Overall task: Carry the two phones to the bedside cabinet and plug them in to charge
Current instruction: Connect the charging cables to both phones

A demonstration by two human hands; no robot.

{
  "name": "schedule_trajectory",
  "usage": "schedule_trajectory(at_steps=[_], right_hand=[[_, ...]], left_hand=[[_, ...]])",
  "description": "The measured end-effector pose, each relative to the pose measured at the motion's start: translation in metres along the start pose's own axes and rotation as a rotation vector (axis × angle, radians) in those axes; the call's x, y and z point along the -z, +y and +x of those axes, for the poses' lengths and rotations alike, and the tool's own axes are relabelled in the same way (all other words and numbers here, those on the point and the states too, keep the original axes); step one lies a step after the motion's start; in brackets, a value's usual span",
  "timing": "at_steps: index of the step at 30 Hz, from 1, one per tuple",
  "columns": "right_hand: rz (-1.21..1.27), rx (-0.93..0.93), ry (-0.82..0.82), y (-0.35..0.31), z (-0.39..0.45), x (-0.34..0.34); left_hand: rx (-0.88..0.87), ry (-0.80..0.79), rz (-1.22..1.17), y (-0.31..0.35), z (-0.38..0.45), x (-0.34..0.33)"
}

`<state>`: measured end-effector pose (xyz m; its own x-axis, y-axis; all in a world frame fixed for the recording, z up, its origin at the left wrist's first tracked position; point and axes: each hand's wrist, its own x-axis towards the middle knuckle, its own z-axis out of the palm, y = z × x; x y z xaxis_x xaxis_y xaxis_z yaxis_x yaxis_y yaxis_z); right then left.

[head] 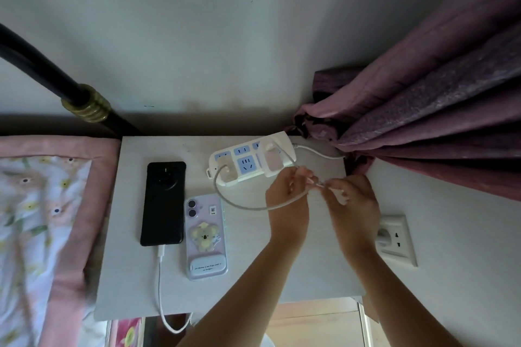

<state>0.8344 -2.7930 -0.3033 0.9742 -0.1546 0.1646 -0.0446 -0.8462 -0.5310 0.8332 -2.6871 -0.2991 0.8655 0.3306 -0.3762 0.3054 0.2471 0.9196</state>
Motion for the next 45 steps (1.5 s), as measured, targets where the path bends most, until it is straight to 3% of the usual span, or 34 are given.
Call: schedule_trajectory(at_steps=[4, 9, 11, 14, 15, 19, 26, 31, 33, 36, 38, 40, 42, 45], right_hand=[[0.051, 0.143, 0.027, 0.004, -0.02, 0.003], [0.077, 0.276, -0.152, 0.004, -0.029, 0.001], [0.257, 0.148, -0.249, -0.002, -0.027, 0.004], [0.681, -0.247, -0.314, -0.02, -0.013, 0.009], [0.725, -0.298, -0.363, -0.026, -0.005, 0.012], [0.691, -0.281, -0.714, -0.051, 0.028, 0.027], [0.653, -0.246, -0.932, -0.088, 0.062, 0.034], [0.602, -0.19, -0.815, -0.111, 0.062, 0.026], [0.586, -0.199, -0.738, -0.118, 0.063, 0.022], [0.604, -0.229, -0.713, -0.127, 0.06, 0.021], [0.694, -0.296, -0.721, -0.129, 0.054, 0.025], [0.754, -0.369, -0.678, -0.132, 0.045, 0.028], [0.753, -0.338, -0.624, -0.139, 0.036, 0.023], [0.703, -0.155, -0.589, -0.142, 0.026, 0.005]], left_hand=[[-0.144, -0.036, 0.166, -0.001, -0.002, 0.016], [-0.194, -0.043, 0.328, -0.002, 0.008, 0.03], [-0.222, -0.039, 0.31, 0.0, 0.01, 0.034], [-0.188, -0.058, 0.18, 0.011, 0.007, 0.035], [-0.162, -0.057, 0.12, 0.015, 0.006, 0.034], [-0.092, -0.081, 0.038, 0.037, 0.016, 0.034], [0.101, -0.066, -0.228, 0.043, 0.014, 0.032], [0.201, -0.295, -0.135, 0.009, -0.013, 0.033], [0.169, -0.379, -0.126, -0.002, -0.014, 0.032], [0.049, -0.557, 0.121, -0.01, -0.027, 0.025], [-0.038, -0.401, 0.273, -0.003, -0.033, 0.017], [-0.013, -0.212, 0.453, 0.007, -0.029, 0.015], [0.001, -0.189, 0.607, 0.006, -0.023, 0.015], [0.032, -0.215, 0.396, -0.001, -0.018, 0.018]])
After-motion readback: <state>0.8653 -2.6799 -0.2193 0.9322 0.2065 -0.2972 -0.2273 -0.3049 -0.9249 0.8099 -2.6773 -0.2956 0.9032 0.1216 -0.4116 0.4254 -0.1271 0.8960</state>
